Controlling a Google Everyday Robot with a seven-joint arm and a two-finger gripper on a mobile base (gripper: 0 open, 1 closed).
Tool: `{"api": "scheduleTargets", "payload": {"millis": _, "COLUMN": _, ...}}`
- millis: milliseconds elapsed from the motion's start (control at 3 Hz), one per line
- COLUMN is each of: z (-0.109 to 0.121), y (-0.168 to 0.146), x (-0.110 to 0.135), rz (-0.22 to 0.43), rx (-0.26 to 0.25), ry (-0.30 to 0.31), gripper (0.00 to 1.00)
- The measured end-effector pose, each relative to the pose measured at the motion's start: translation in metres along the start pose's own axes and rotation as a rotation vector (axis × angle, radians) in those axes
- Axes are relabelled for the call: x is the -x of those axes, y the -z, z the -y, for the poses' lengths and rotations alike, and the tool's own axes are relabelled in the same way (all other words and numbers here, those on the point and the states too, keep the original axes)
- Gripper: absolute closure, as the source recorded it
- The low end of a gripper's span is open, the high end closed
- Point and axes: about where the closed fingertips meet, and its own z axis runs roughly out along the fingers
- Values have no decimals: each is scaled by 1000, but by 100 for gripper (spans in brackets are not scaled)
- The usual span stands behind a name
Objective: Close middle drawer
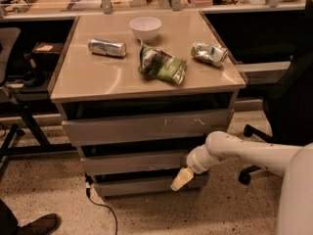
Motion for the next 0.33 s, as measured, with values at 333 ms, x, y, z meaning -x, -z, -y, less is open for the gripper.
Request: {"api": "scheduleTargets", "payload": {"millis": 333, "z": 0, "y": 0, "x": 0, "rz": 0, "rx": 0, "ry": 0, "gripper": 0}}
